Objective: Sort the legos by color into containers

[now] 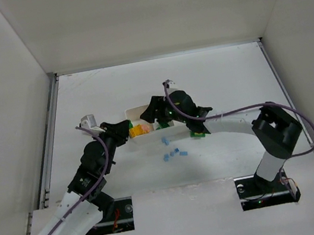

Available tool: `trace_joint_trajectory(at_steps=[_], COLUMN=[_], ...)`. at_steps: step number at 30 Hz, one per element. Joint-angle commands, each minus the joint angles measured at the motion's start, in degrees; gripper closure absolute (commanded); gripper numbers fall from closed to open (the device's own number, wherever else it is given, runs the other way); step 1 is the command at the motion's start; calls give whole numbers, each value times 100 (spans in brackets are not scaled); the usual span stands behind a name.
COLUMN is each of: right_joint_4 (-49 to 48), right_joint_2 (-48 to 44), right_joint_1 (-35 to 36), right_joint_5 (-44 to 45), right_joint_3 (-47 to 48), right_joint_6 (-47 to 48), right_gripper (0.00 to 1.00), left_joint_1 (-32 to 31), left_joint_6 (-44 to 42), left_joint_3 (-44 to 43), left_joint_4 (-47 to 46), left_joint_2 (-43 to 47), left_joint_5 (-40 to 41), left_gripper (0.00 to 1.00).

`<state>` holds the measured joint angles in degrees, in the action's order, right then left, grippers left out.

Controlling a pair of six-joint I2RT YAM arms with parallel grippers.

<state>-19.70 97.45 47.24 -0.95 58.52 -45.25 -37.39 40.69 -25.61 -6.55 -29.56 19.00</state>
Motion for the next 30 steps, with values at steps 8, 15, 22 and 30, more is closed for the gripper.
trace_joint_trajectory(at_steps=[8,15,22,30], right_joint_4=[-341,-850,-1123,-1342], right_joint_2=[-2018,-2345,-1932,-1492], right_joint_1=[385,878,1002,1010], right_joint_5=[-159,-599,-670,-661], right_joint_3=[-1456,-1836,-1651,-1449], right_joint_6=[1167,1247,1089,887], right_gripper=[6,0,0,0], left_joint_1=[-1,69,-45,-247], left_joint_6=[106,554,853,897], left_joint_3=[-138,-226,-129,-6], left_joint_4=[-172,-303,-576,-787], left_joint_2=[-620,-1042,-1184,-1236], left_joint_5=[-169,-652,-758,-679], left_gripper=[90,90,90,90])
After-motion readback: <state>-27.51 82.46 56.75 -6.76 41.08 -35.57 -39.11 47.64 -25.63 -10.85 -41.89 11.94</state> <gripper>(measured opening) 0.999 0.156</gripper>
